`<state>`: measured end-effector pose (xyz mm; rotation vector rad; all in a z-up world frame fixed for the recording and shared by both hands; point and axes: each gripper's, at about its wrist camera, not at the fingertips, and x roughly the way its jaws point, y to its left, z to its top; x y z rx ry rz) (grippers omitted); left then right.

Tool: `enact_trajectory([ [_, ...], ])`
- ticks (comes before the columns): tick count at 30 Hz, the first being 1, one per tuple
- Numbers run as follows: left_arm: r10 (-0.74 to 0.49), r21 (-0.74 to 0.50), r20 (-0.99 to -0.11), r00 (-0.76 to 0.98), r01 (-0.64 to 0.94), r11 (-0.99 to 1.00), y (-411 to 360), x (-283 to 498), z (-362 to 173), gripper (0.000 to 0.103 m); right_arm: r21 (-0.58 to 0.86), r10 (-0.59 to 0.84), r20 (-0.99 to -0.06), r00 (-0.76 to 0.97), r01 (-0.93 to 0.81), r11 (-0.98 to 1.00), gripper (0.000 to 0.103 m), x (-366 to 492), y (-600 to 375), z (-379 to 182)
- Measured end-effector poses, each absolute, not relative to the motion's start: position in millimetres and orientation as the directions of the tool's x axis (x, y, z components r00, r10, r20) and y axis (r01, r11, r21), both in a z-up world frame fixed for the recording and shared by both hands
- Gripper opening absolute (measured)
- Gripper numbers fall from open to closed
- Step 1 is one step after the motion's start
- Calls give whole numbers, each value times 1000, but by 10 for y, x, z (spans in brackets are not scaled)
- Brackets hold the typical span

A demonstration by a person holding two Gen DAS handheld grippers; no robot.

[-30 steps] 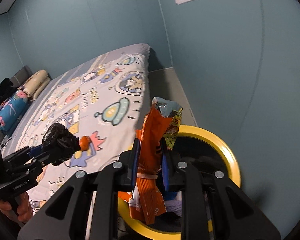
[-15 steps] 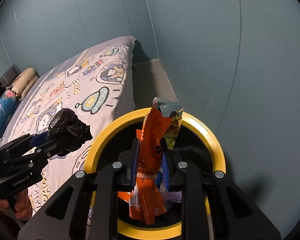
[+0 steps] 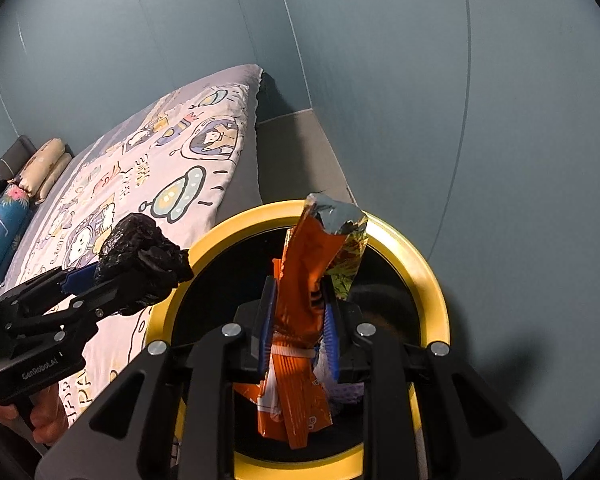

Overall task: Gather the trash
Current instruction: 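Open both tools to drop the bag and wrapper into the bin, then move both tools back over the two orange peels on the bed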

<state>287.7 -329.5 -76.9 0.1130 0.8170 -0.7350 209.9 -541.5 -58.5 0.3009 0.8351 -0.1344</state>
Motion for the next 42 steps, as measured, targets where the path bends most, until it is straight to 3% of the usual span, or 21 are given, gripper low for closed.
enact_trajectory([
  [7, -561, -203, -704, 435, 633, 747, -3316, 2905, -798, 50, 238, 11, -752, 659, 256, 937, 23, 2093, -5466, -579],
  [11, -563, -218, -706, 429, 626, 749, -3302, 2918, -799, 54, 247, 10, -746, 666, 263, 933, 30, 2062, -5488, -544],
  [18, -568, -235, -701, 431, 613, 754, -3243, 2890, -751, 71, 260, -8, -735, 678, 293, 920, 34, 1970, -5551, -449],
  [27, -564, -261, -691, 452, 571, 778, -3008, 2890, -631, 81, 259, -30, -714, 699, 304, 917, 39, 1884, -5507, -265],
  [42, -475, -252, -690, 546, 435, 865, -2138, 3015, -498, 82, 263, 66, -682, 729, 160, 952, 41, 2209, -4816, -3],
])
